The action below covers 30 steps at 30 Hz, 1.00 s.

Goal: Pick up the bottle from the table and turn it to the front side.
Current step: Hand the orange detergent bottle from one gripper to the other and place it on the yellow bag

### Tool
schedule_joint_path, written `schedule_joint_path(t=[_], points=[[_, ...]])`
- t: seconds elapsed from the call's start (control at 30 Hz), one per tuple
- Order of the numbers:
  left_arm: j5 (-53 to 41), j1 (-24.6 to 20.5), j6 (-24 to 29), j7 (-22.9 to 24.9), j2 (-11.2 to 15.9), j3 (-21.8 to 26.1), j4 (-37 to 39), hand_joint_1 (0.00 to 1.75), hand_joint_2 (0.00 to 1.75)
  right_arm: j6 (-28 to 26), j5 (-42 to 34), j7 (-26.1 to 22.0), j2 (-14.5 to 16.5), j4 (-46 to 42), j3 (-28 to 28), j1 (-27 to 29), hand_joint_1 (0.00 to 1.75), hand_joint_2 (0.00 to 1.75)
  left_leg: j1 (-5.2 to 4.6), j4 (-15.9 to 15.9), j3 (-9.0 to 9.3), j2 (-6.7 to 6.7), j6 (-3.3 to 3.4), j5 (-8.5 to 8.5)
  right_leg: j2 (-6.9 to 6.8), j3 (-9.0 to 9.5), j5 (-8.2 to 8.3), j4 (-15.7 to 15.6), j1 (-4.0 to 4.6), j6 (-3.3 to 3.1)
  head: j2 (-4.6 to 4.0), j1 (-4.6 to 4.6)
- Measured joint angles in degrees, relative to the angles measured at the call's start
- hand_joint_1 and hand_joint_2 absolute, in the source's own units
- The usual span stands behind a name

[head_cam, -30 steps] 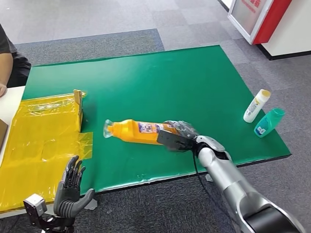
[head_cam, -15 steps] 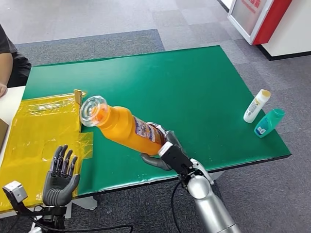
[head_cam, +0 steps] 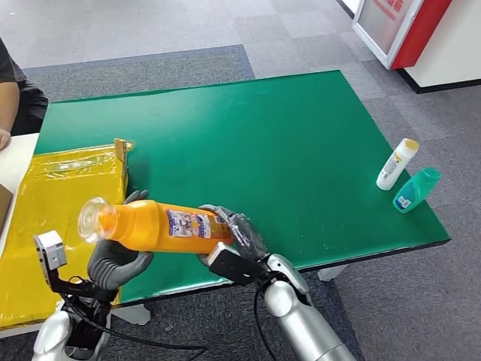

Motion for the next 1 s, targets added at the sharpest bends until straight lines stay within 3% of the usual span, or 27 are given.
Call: schedule_joint_path(t=[0.27, 0.5, 0.6, 0.63, 0.7, 0.73, 0.8, 0.83, 0.93, 0.97, 1.0], points=[[4.3, -3.5, -1.0, 0.4, 6.1, -7.5, 0.7, 0.00, 1.75, -2.4, 3.8, 0.2, 0.4, 5.5, 2.2, -2.3, 1.75, 1.75, 0.00, 0.0, -0.01, 0.00, 0.00, 0.00, 0.00, 0.00, 0.00, 0.0, 0.00, 0.00, 0.00, -0.01], [4.9, -5.1, -0.9, 0.4, 8.7, -10.2, 1.7, 0.00, 1.75, -3.2, 4.8, 0.4, 0.5, 8.1, 2.9, -3.3, 1.75, 1.75, 0.00, 0.0, -0.01, 0.00, -0.01, 0.01, 0.00, 0.00, 0.00, 0.0, 0.00, 0.00, 0.00, 0.00], [4.5, -5.8, 0.3, -0.2, 9.5, -11.2, 1.8, 1.31, 1.75, -4.0, 5.6, 0.7, 0.6, 9.2, 3.4, -4.0, 1.75, 1.75, 0.00, 0.0, -0.01, 0.00, -0.01, 0.01, 0.00, -0.01, 0.00, 0.0, 0.00, 0.00, 0.00, 0.00], [3.7, -6.0, 1.2, -0.5, 9.7, -11.4, 1.8, 1.75, 1.75, -4.2, 5.8, 0.9, 0.7, 9.6, 3.6, -4.2, 1.62, 1.75, 0.00, 0.0, 0.00, 0.00, -0.01, 0.01, 0.00, -0.01, 0.00, 0.0, 0.00, 0.00, 0.00, -0.01], [1.6, -6.2, 3.1, -1.1, 9.6, -11.6, 1.7, 1.75, 1.75, -4.4, 5.8, 1.4, 0.7, 10.0, 3.8, -4.5, 1.15, 1.75, 0.00, 0.0, 0.00, 0.00, -0.01, 0.01, 0.00, -0.01, 0.00, 0.0, 0.00, 0.00, 0.00, -0.01], [0.5, -6.2, 3.9, -1.2, 9.4, -11.6, 1.5, 1.75, 1.75, -4.4, 5.9, 1.5, 0.8, 10.2, 3.8, -4.5, 1.09, 1.75, 0.00, 0.0, -0.01, 0.00, -0.01, 0.01, 0.00, -0.01, 0.00, 0.0, 0.00, 0.00, 0.00, -0.01], [-2.0, -6.2, 5.3, -1.2, 9.0, -11.7, 1.1, 1.75, 1.75, -4.5, 5.9, 1.8, 0.8, 10.4, 3.8, -4.5, 1.33, 1.75, 0.00, 0.0, -0.01, 0.00, -0.01, 0.01, 0.00, -0.01, 0.00, 0.0, 0.00, 0.00, 0.00, -0.01], [-3.6, -6.2, 6.1, -1.2, 8.8, -11.8, 0.7, 1.75, 1.75, -4.4, 5.9, 1.9, 0.8, 10.4, 3.8, -4.5, 1.57, 1.75, 0.00, 0.0, -0.01, 0.00, -0.01, 0.01, 0.00, -0.01, 0.00, 0.0, -0.01, 0.00, 0.00, -0.01], [-9.8, -6.2, 8.6, -1.5, 7.8, -11.8, -0.5, 1.75, 1.75, -4.3, 6.1, 2.3, 0.9, 10.4, 3.6, -4.5, 1.57, 1.75, 0.00, 0.0, -0.01, 0.00, -0.01, 0.01, 0.00, -0.01, 0.00, 0.0, -0.01, 0.00, 0.00, -0.01], [-11.8, -6.2, 9.4, -1.6, 7.4, -11.8, -0.9, 1.75, 1.75, -4.3, 6.1, 2.3, 0.9, 10.3, 3.5, -4.5, 1.31, 1.75, -0.01, 0.0, -0.01, 0.00, -0.01, 0.01, 0.00, -0.01, 0.00, 0.0, -0.01, 0.00, 0.00, 0.00], [-13.5, -6.2, 9.9, -1.7, 7.0, -11.8, -1.3, 1.75, 1.75, -4.2, 6.2, 2.4, 1.0, 10.3, 3.4, -4.5, 0.91, 1.75, -0.01, 0.0, -0.01, 0.00, -0.01, 0.00, 0.00, -0.02, 0.00, 0.0, -0.01, 0.00, 0.00, 0.00]])
